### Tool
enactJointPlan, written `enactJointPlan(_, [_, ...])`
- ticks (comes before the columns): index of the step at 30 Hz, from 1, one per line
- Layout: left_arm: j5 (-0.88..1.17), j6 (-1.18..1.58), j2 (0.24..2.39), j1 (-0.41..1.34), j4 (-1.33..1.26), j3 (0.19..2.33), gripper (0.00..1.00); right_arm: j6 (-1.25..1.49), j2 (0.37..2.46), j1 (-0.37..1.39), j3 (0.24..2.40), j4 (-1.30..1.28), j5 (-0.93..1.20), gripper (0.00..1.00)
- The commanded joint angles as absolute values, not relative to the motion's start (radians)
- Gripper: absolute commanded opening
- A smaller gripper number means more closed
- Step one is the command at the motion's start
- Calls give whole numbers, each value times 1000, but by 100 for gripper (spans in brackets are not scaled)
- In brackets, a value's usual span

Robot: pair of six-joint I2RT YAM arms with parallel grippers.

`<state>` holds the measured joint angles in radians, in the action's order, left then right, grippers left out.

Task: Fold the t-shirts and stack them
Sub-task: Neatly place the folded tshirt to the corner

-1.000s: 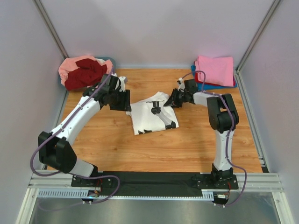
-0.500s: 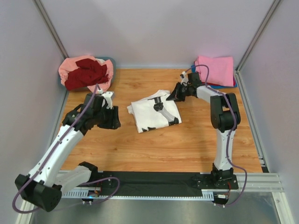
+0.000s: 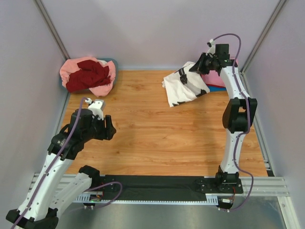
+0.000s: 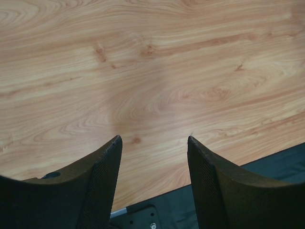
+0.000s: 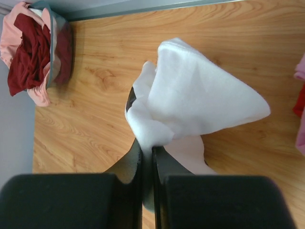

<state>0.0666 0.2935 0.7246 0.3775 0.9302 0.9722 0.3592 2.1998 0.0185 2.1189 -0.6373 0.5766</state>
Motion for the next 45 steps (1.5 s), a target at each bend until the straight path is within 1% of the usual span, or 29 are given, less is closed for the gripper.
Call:
enactJointPlan(1, [25, 307, 677, 377, 865, 931, 65, 324, 2232, 9, 2262, -718, 565, 0])
enactJointPlan(3, [3, 311, 667, 379, 873, 933, 65, 325, 2247, -35, 2305, -736, 568, 0])
enactJointPlan(8, [2, 318, 669, 379, 873, 930, 65, 330, 2282, -75, 2456, -779, 560, 0])
enactJointPlan(10, [2, 318, 667, 379, 873, 930, 65, 336, 2289, -87, 2485, -782, 563, 0])
enactJointPlan(20, [3, 318, 669, 377, 867, 927, 65, 445, 2324, -158, 2626, -673, 603, 0])
enactJointPlan(30, [2, 318, 681, 377, 867, 925, 65, 561, 2381, -225, 2634, -551, 664, 0])
enactJointPlan(34, [3, 319, 683, 377, 867, 925, 65, 650, 2398, -270, 2651, -465, 725, 0])
enactJointPlan(38, [-23, 319, 684, 377, 867, 925, 65, 721, 2390, -301, 2654, -402, 797, 0])
enactJointPlan(45, [-21, 319, 695, 377, 870, 925, 65, 788, 2382, -345, 2625, -334, 834, 0])
